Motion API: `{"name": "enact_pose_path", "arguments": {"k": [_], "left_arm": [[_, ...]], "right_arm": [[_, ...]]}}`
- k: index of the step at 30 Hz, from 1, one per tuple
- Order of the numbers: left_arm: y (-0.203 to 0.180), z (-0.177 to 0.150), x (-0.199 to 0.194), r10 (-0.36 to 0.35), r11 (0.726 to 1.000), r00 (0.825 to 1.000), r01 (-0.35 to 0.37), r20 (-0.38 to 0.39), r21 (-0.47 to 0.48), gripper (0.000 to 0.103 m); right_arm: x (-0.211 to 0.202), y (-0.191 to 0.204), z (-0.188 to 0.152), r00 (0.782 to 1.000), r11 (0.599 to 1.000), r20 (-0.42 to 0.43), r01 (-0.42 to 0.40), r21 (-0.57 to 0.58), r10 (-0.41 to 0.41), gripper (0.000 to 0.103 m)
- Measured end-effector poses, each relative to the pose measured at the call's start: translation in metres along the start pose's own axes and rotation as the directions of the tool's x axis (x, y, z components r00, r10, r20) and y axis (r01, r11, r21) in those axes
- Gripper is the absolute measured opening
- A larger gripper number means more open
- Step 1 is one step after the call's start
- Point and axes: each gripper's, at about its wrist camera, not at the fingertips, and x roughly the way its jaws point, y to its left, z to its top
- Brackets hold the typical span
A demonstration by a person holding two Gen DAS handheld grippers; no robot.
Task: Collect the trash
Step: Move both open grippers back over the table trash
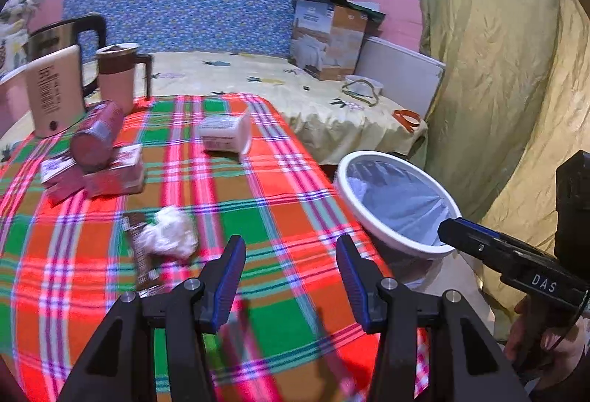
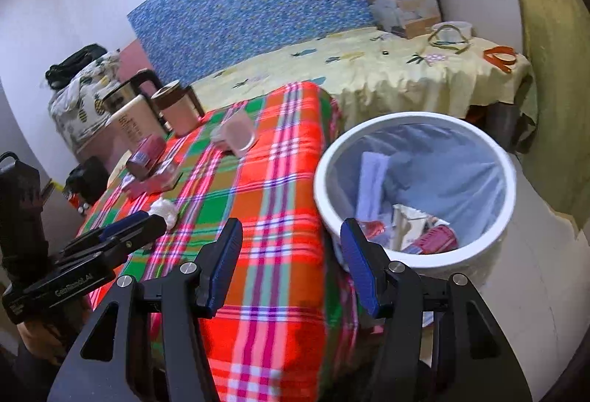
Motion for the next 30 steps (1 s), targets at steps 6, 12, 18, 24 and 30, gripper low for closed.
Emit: {"name": "enact_pose_path", "arguments": {"k": [6,12,18,24,30], "left_arm": [[0.023,-0.01,-0.013,0.051,0.998,0.999,-0.051,0.006,-0.032,0.051],[0.042,-0.018,-0.023,0.089,0.994,0.996,-0.088,0.005,-0.059,0.051],[0.062,-0.025,-0.031,0.13,0.988,0.992,-0.129,0.0,-0.084,0.051],[0.08,-0.028,-0.034,0.166,0.979,0.986,-0.166,-0.006,-0.115,0.051],[0.093,-0.022,-0.037,0.19,0.972,0.982,-0.187,0.003,-0.14,0.051]], "right_arm": [[0.005,0.015,-0.006,0.999,0.999,-0.03,-0.034,-0.029,0.034,0.057],[0.009,0.03,-0.009,0.997,0.997,-0.055,-0.06,-0.052,0.057,0.057],[0.015,0.039,-0.012,0.992,0.995,-0.095,-0.086,-0.052,0.08,0.057],[0.021,0.047,-0.012,0.988,0.992,-0.116,-0.113,-0.056,0.105,0.057],[0.029,0.064,-0.008,0.984,0.986,-0.122,-0.141,-0.086,0.13,0.057]]}}
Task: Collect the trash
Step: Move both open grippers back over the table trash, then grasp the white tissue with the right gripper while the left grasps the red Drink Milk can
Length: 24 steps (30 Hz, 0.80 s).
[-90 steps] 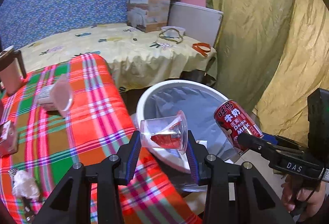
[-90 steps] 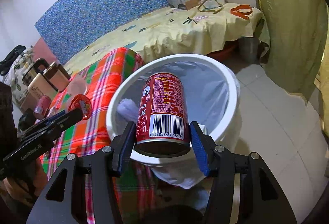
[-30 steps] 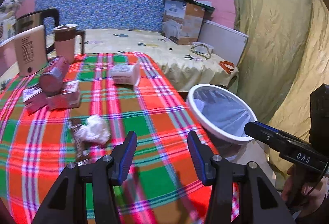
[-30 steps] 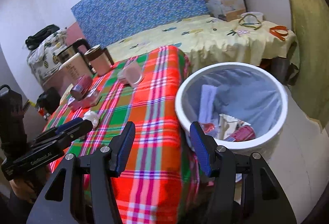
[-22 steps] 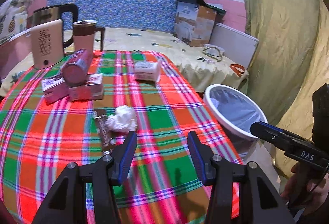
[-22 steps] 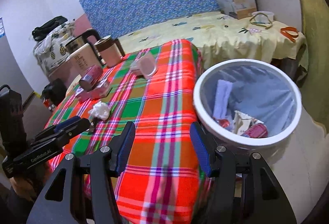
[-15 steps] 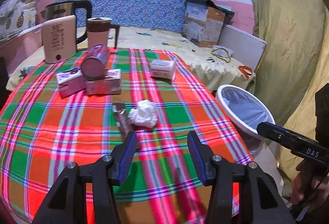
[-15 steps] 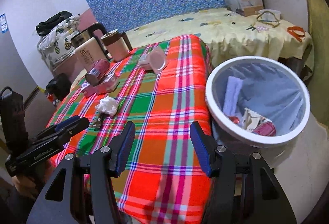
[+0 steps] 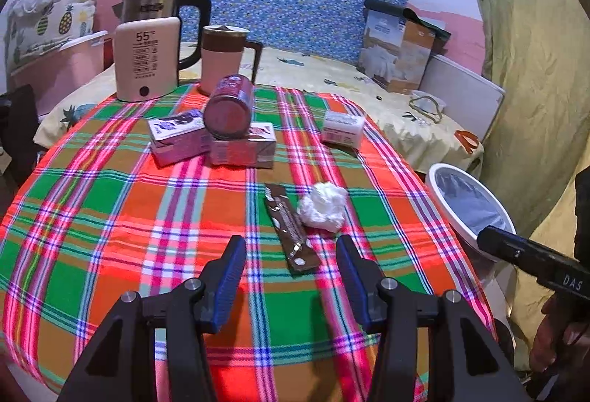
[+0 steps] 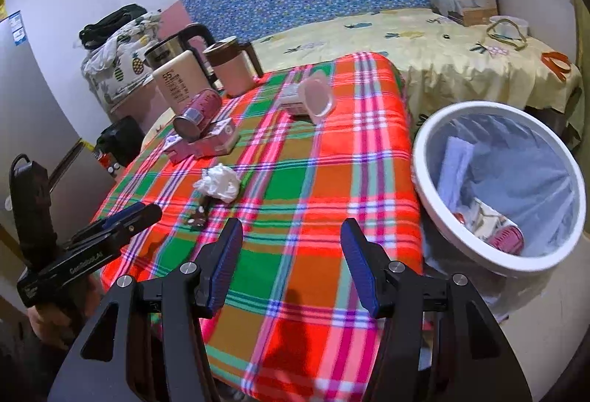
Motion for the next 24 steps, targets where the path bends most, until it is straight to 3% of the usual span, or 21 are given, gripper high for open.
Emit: {"name": "enact_pose_path", "arguments": {"k": [18,24], "left_arm": [[0.046,0.046,0.011,0.057,0.998,0.998,-0.055,0.041,-0.038,0.051],[0.056,0.058,0.02,0.058,0.998,0.997,-0.056,0.046,-0.04,0.051]], "right_arm": [[0.066,0.039,0.021,0.993,0.994,-0.08,-0.089,-0.061,0.084,0.057],[0.092,0.051,0.026,0.988,0.992,-0.118,-0.106,-0.07,0.098,0.046]]}}
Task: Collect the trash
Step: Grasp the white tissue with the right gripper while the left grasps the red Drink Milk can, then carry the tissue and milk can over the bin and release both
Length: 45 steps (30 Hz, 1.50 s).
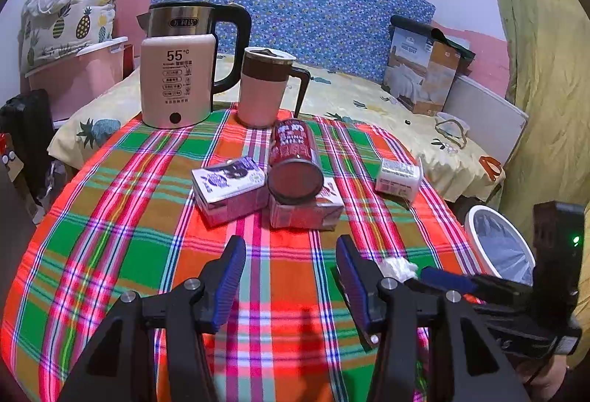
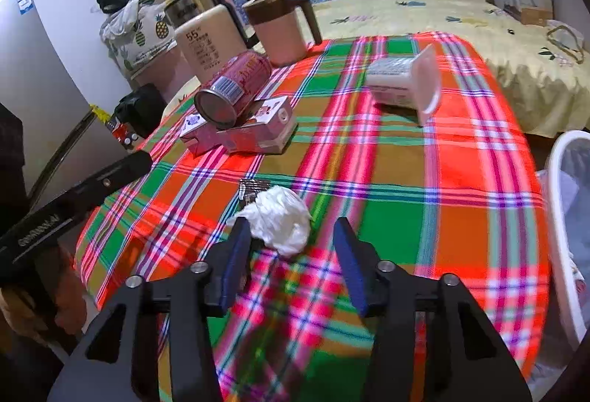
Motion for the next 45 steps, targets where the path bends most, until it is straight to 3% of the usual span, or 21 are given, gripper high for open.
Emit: {"name": "enact_pose_path", "arguments": {"k": [3,5,7,16,29,31,45], "left_arm": [[0.001,0.007,0.009,-0.007,1.0,1.0,0.007,-0.004,0.002,0.051],[0.001,0.012,0.016,-0.009,1.0,1.0,0.009,-0.007,0.003,0.051],[-0.001,0.017,0.021,-0.016,1.0,1.0,0.016,-0.003,0.007,0.051],[-0.009,0.046,0.056,-0.015,1.0,1.0,0.015,0.016,0.005,0.06],[-0.01,0.057,0.104,0.029,1.0,0.999,-0.029,-0.033,0.001,0.06],[-0.009,0.056,0.108,0.041,0.999,0.998,-0.041,-0.04,0.0,0.053],[-0.029,0.036,0.073,0.051,0.998,0.999,-0.051,0.007,0.046,0.052]], "right_arm": [[0.01,0.002,0.002,1.0,1.0,-0.016,-0.001,-0.008,0.0,0.036],[0.014,0.002,0.002,1.0,1.0,-0.03,-0.004,-0.008,0.004,0.022],[0.012,-0.001,0.0,1.0,1.0,-0.026,0.001,-0.004,-0.001,0.019],[-0.008,-0.026,-0.009,1.0,0.998,-0.006,0.024,0.053,-0.024,0.018],[-0.012,-0.042,-0.009,1.0,0.996,-0.004,0.027,0.081,-0.026,0.018],[-0.012,-0.043,-0.009,1.0,0.996,-0.002,0.028,0.082,-0.028,0.018],[-0.029,-0.049,-0.011,0.997,0.994,0.028,0.064,0.094,-0.067,0.018]]}}
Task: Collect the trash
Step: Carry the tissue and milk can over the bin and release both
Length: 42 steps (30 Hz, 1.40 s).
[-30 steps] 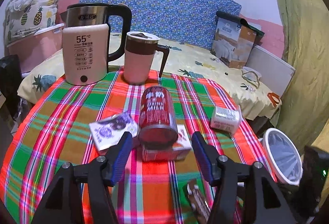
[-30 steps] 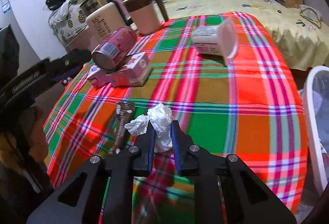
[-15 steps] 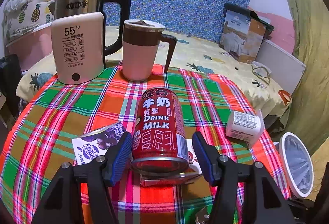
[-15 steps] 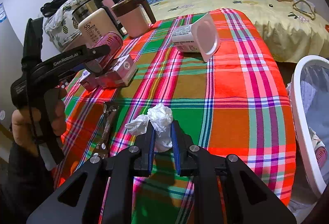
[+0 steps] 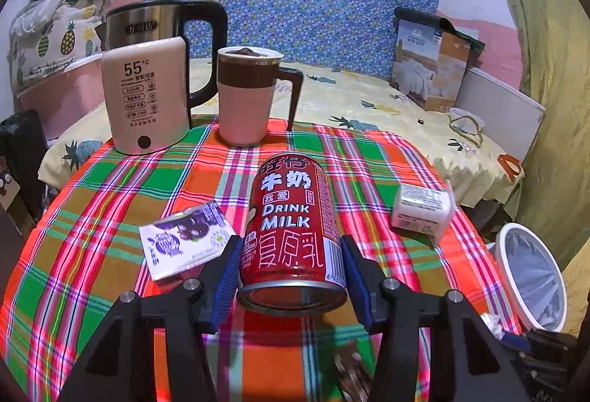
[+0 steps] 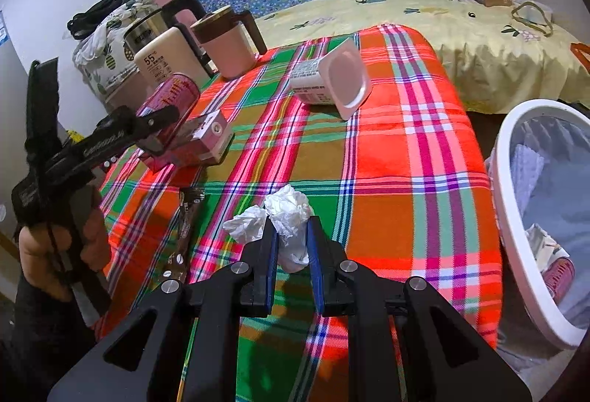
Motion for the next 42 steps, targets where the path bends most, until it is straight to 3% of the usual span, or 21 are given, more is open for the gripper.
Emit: {"name": "enact_pose_path", "arguments": {"k": [13,23,42], "left_arm": [[-0.029,-0.023,-0.052,-0.034,0.999,0.999,0.033,0.009,0.015,0.052],[-0.061,-0.05,-0.083,-0.098,0.994,0.995,0.098,-0.002,0.048,0.052],[-0.127,-0.067,-0.093,-0.203,0.969,0.978,0.207,-0.047,0.134,0.052]], "right_arm": [[-0.032,-0.002,-0.006,0.998,0.999,0.052,0.033,0.01,-0.033,0.018],[-0.055,-0.005,-0.011,0.993,0.998,0.094,0.066,0.007,-0.067,0.018],[-0.084,-0.037,-0.02,0.982,0.991,0.144,0.116,0.067,-0.124,0.018]]}}
